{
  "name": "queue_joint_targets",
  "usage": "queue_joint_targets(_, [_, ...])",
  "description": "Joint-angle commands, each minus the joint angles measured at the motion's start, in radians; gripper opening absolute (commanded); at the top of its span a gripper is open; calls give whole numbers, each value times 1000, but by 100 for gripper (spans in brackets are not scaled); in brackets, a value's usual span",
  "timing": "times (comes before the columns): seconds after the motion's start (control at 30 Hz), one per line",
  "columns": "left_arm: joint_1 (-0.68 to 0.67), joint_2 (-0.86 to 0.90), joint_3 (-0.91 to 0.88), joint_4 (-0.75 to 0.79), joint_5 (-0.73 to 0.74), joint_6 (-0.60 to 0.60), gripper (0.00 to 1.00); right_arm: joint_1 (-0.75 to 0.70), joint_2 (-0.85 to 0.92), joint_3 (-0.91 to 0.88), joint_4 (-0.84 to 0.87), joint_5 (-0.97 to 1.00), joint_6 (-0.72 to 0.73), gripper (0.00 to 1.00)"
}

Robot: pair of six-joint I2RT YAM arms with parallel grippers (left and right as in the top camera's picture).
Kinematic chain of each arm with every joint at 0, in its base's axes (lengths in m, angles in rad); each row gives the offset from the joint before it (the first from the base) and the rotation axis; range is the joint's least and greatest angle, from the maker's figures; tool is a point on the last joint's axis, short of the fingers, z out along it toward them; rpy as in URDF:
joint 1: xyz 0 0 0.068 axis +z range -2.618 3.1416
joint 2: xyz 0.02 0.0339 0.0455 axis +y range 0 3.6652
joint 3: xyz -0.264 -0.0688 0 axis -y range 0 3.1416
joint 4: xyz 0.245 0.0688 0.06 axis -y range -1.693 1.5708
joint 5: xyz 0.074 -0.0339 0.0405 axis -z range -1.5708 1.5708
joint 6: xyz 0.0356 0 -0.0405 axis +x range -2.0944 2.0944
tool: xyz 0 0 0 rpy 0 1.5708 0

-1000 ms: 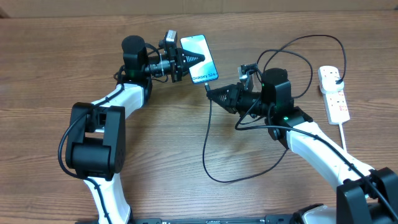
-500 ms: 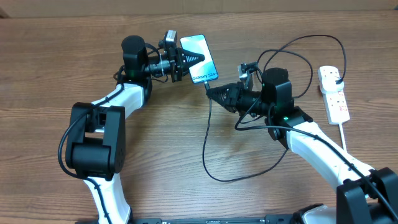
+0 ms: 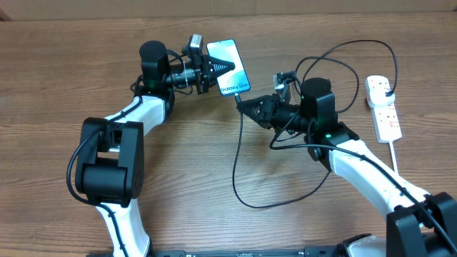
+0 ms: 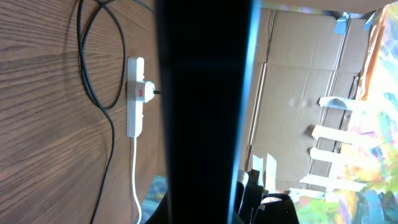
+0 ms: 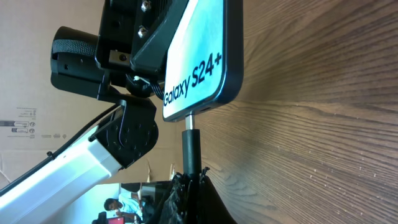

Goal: Plug charger to phone and switch on socket
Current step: 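Align and push the plug into the phone's charging port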

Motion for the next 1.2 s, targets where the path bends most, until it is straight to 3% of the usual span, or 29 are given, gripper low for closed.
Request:
queue_joint_targets(0.0, [2, -1, 26, 10, 18, 38, 4, 2, 0, 7, 14, 29, 1, 4])
queue_joint_targets(1.17, [-25, -1, 26, 11, 42, 46, 4, -5, 0, 7, 26, 140, 5, 4])
